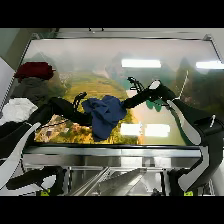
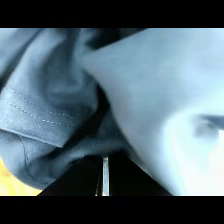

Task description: Fold the shirts.

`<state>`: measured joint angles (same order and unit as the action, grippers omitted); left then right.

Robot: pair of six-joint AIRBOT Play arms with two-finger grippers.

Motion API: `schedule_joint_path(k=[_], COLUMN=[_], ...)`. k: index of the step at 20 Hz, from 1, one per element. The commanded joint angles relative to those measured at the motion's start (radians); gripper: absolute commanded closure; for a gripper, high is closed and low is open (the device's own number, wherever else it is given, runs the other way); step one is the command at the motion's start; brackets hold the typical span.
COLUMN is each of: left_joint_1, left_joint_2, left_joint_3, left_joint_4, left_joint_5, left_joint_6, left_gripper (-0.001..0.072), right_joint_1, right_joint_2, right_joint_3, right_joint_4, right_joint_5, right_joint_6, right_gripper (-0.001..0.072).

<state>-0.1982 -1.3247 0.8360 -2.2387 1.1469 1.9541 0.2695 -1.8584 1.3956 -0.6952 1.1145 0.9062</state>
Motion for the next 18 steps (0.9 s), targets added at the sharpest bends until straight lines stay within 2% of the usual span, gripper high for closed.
schedule_joint_path(k=[1,5,9,14,18], left_joint_1=[0.051,0.197,0.345,0.351,0.351], left_joint_2=[0.053,0.203,0.388,0.624,0.739], left_joint_3=[0.050,0.184,0.355,0.539,0.486], left_joint_4=[0.022,0.027,0.010,-0.018,-0.012], left_joint_5=[0.026,0.142,0.227,0.240,0.233], left_joint_6=[0.000,0.000,-0.040,-0.107,-0.131], left_gripper=[0.0694,0.0695,0.0696,0.0696,0.0696], right_joint_1=[0.001,-0.064,-0.116,-0.116,-0.109], right_joint_2=[0.011,0.182,0.555,0.985,1.064], right_joint_3=[0.033,0.101,0.117,0.116,0.076], right_joint_4=[0.000,0.000,0.028,0.026,0.022], right_joint_5=[0.079,0.222,0.213,0.128,0.131], right_joint_6=[-0.002,0.034,0.060,0.098,0.173], right_gripper=[0.0691,0.0692,0.0691,0.0691,0.0691])
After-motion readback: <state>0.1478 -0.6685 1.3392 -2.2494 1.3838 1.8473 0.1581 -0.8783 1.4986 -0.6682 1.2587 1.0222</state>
